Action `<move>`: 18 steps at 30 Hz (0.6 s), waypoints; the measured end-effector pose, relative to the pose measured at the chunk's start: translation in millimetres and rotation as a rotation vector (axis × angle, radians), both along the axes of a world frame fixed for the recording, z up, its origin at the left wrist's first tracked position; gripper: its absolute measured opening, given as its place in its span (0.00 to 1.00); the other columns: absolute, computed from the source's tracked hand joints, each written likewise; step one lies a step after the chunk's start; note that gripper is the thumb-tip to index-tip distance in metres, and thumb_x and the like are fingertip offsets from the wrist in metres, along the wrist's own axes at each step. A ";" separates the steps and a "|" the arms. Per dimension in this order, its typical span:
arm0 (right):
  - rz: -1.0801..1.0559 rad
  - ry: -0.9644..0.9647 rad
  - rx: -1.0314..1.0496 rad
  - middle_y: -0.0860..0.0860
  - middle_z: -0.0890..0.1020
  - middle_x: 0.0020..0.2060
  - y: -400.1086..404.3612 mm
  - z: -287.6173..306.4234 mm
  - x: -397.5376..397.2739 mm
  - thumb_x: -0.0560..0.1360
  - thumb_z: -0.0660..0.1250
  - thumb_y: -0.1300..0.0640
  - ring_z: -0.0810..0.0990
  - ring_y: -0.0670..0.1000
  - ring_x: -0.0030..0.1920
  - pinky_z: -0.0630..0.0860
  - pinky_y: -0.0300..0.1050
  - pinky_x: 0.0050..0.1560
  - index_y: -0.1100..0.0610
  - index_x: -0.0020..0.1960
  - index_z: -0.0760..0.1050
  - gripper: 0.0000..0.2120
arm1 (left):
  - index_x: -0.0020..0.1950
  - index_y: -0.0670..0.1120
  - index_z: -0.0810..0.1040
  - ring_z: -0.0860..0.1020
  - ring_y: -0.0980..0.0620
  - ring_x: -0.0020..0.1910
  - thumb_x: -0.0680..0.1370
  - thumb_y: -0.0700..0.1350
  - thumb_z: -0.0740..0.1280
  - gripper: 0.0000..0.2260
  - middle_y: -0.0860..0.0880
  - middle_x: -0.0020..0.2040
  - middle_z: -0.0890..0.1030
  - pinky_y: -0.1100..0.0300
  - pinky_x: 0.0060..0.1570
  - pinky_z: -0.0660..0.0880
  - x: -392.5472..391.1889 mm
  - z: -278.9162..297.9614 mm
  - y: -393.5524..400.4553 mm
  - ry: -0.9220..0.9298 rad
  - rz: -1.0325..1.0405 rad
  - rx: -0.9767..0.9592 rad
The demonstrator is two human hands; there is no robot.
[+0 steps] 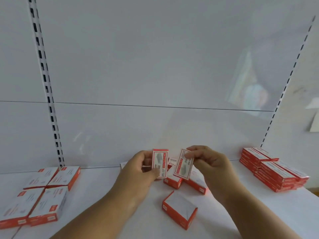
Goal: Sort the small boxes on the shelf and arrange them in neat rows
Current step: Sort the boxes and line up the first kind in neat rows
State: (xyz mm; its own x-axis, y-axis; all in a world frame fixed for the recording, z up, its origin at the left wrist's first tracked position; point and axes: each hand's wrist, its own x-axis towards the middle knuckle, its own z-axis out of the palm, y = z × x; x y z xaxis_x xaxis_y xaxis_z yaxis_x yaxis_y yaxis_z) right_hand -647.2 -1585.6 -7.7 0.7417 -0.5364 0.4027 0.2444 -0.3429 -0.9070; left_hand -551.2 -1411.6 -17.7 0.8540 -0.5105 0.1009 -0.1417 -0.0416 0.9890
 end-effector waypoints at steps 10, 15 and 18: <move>0.033 -0.120 0.311 0.56 0.83 0.41 1.4 21.8 -40.5 0.71 0.64 0.80 0.84 0.52 0.43 0.80 0.42 0.43 0.63 0.55 0.75 0.19 | 0.51 0.52 0.80 0.85 0.55 0.43 0.76 0.37 0.71 0.10 0.55 0.44 0.86 0.53 0.50 0.82 -38.5 32.7 -7.8 -0.070 -0.064 0.066; -0.023 -0.132 0.299 0.57 0.84 0.42 -43.2 37.3 -84.2 0.73 0.65 0.76 0.84 0.55 0.43 0.80 0.49 0.43 0.63 0.52 0.75 0.12 | 0.49 0.55 0.79 0.85 0.53 0.43 0.76 0.37 0.71 0.11 0.55 0.45 0.85 0.54 0.48 0.83 -65.5 50.6 -61.8 -0.082 -0.129 0.129; -0.147 -0.106 0.247 0.59 0.84 0.41 -87.3 47.9 -107.0 0.72 0.69 0.73 0.84 0.56 0.39 0.80 0.52 0.40 0.62 0.47 0.77 0.09 | 0.52 0.48 0.80 0.86 0.47 0.44 0.75 0.32 0.71 0.12 0.46 0.45 0.85 0.50 0.50 0.82 -80.2 56.3 -108.2 0.014 -0.190 0.090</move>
State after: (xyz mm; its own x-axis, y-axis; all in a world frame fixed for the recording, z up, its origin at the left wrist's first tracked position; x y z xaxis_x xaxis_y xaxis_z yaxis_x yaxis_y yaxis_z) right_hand -754.2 -1672.9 40.2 0.6101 -0.7261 0.3172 0.3061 -0.1533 -0.9396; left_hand -631.5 -1519.8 38.6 0.7428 -0.6685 0.0370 -0.1420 -0.1033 0.9845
